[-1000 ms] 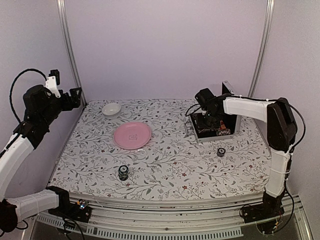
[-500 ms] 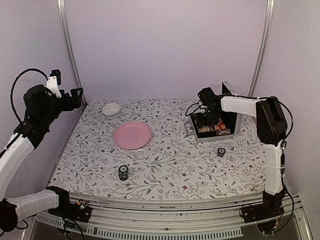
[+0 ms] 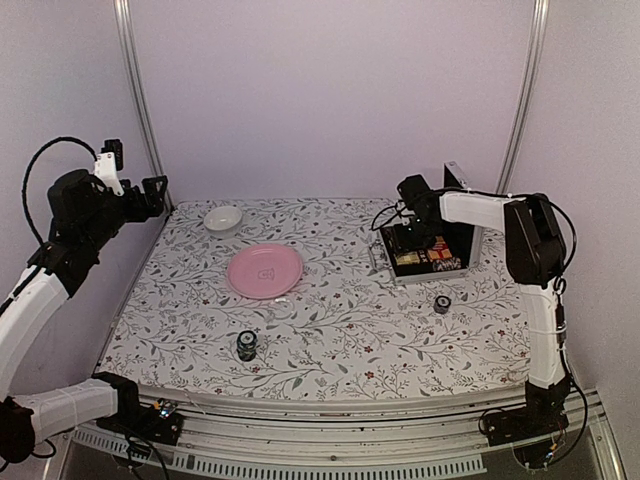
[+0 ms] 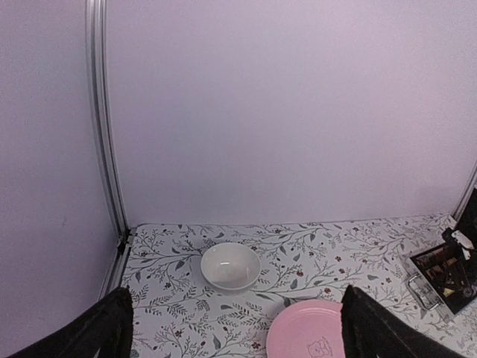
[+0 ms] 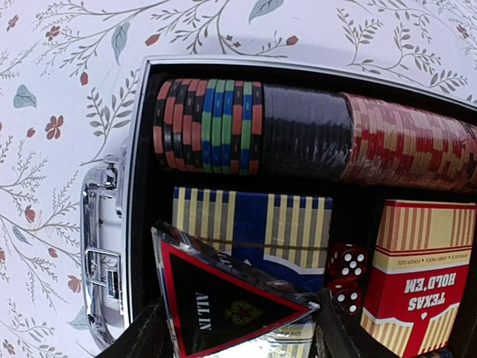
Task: Pack up texas hold em set
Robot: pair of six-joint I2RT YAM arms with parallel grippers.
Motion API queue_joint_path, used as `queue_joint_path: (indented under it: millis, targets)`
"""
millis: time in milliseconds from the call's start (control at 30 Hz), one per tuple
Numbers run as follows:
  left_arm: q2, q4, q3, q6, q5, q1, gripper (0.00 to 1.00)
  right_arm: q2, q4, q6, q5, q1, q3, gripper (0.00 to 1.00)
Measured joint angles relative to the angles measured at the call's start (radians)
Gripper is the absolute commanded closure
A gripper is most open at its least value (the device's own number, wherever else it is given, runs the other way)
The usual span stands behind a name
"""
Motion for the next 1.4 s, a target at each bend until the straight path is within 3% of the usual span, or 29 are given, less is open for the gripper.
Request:
queue_joint_path:
  millis: [400, 667, 967, 1100, 1400]
  targets:
    - [0.0, 0.0, 0.0, 0.0, 0.001, 0.0, 0.03, 0.019, -0.008, 0.022, -0.032, 0.0, 0.026, 0.36]
    - [0.0, 0.0, 0.0, 0.0, 0.001, 0.0, 0.03, 0.019, -0.032, 0.034, -0.029, 0.0, 0.026, 0.24]
    - [0.0, 0.0, 0.0, 0.0, 0.002, 0.0, 0.03, 0.016, -0.054, 0.042, -0.026, -0.001, 0.026, 0.27]
    - [0.0, 0.0, 0.0, 0.0, 0.002, 0.0, 0.03, 0.008, -0.062, 0.049, -0.027, -0.001, 0.026, 0.17]
    - [0.002, 0.0, 0.0, 0.0, 0.002, 0.0, 0.03, -0.177, -0.092, 0.056, 0.002, 0.067, 0.025, 0.08]
